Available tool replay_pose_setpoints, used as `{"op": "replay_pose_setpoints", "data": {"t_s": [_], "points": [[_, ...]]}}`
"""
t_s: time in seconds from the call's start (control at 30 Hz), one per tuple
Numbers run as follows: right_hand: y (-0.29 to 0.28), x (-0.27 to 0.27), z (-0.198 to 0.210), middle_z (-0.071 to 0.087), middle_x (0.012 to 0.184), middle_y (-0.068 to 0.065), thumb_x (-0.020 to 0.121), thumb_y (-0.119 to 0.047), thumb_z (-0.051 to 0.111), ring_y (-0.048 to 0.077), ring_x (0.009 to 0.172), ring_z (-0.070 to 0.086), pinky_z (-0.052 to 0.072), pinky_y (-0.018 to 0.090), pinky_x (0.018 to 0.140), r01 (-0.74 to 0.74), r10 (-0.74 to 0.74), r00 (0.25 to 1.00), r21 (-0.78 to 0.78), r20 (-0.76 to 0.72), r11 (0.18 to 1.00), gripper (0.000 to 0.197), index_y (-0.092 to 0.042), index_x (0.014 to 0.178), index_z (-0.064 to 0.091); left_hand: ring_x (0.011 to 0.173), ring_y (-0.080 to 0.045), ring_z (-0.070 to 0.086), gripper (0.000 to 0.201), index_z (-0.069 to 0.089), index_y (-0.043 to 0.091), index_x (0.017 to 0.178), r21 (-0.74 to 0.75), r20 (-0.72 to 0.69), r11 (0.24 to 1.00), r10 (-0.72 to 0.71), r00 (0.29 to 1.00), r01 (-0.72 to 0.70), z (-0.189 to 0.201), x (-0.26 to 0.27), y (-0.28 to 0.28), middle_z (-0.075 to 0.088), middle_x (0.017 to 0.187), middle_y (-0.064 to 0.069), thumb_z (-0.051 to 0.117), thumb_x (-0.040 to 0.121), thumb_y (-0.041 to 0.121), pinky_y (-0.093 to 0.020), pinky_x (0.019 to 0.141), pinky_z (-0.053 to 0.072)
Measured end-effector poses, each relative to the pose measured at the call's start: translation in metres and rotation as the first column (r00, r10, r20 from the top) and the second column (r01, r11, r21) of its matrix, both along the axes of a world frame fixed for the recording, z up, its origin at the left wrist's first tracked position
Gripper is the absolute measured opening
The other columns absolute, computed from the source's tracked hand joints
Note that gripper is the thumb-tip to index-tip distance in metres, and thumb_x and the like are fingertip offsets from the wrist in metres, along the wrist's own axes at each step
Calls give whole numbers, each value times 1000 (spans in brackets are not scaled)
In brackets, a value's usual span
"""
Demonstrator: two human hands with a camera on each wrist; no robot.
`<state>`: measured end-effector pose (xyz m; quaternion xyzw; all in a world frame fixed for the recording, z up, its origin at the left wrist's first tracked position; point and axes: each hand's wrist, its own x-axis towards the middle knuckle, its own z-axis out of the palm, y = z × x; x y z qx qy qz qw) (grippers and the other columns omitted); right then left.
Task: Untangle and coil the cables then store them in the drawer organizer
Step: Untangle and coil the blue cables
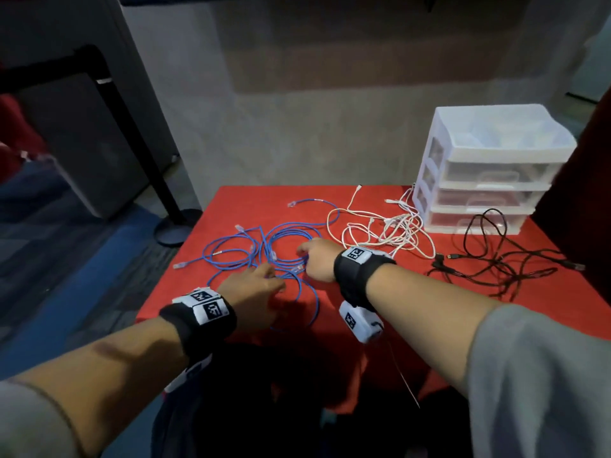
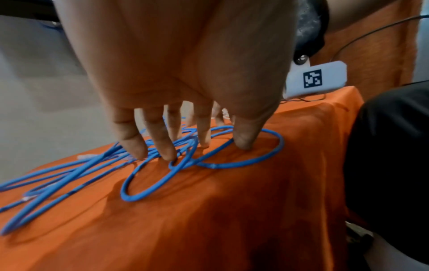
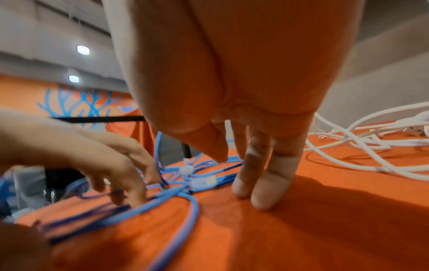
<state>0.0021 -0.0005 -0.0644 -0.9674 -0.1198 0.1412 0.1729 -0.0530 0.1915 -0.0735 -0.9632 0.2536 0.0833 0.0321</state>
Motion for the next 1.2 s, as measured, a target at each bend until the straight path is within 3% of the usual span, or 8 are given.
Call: {"op": "replay_pose_setpoints", "data": {"t_s": [0.13,0.27,0.5,0.63,0.8,0.9,1.03,1.2], "points": [[6,13,-7,47,144,15,93,-11,59,36,122,59,49,34,98,-43,45,999,-204,6,978,41,-16,133,59,108,-25,64,83,63,30,120,-131,-62,987,88,994,-96,-1,14,26,53,127,2,35,58,77,-33,92,51],[5,24,-4,66,123,16,90,-11,61,36,109,66,52,34,85,-85,113,990,-282,87,956,25,-14,114,69,92,-25,63,58,68,25,100,-282,-138,951,90,986,-126,-16,16,48,54,108,1,51,65,69,-37,89,52],[-7,47,56,68,103,7,95,-10,57,30,99,63,36,31,71,33,-69,939,113,336,993,10,-18,100,61,99,-22,59,49,60,26,91,-289,-89,947,119,989,-140,-25,12,47,54,108,5,42,74,68,-33,92,47],[-21,49,112,64,85,3,96,-13,62,21,78,59,43,31,69,-20,-104,930,331,352,943,10,-20,90,58,94,-22,60,43,63,30,91,-385,-102,911,121,987,-151,-32,15,52,55,103,10,48,72,66,-36,91,50],[-54,28,166,66,73,5,100,-14,57,3,36,44,37,20,39,50,-265,901,524,344,850,9,-16,91,57,93,-16,61,60,66,29,100,-345,-29,937,52,998,-59,-24,17,48,56,104,10,53,70,78,-30,91,50],[-75,8,178,67,72,5,100,-15,57,13,39,38,34,24,41,79,-284,923,595,259,800,12,-16,88,57,88,-10,60,58,65,31,93,-382,143,924,75,987,-15,16,16,29,60,93,12,47,77,84,-29,82,48],[-92,-19,175,64,73,9,101,-12,58,13,40,33,30,21,42,76,-215,970,705,111,705,13,-13,88,56,79,-13,61,46,63,29,83,-664,255,747,268,929,-33,81,22,-10,63,82,9,48,85,73,-35,76,50],[-97,-45,157,67,72,6,101,-11,59,12,41,38,33,21,41,59,-172,980,691,96,721,13,-13,88,57,97,-20,66,51,64,25,96,-546,127,823,266,956,-157,113,31,-53,72,100,5,51,86,74,-37,89,53]]}}
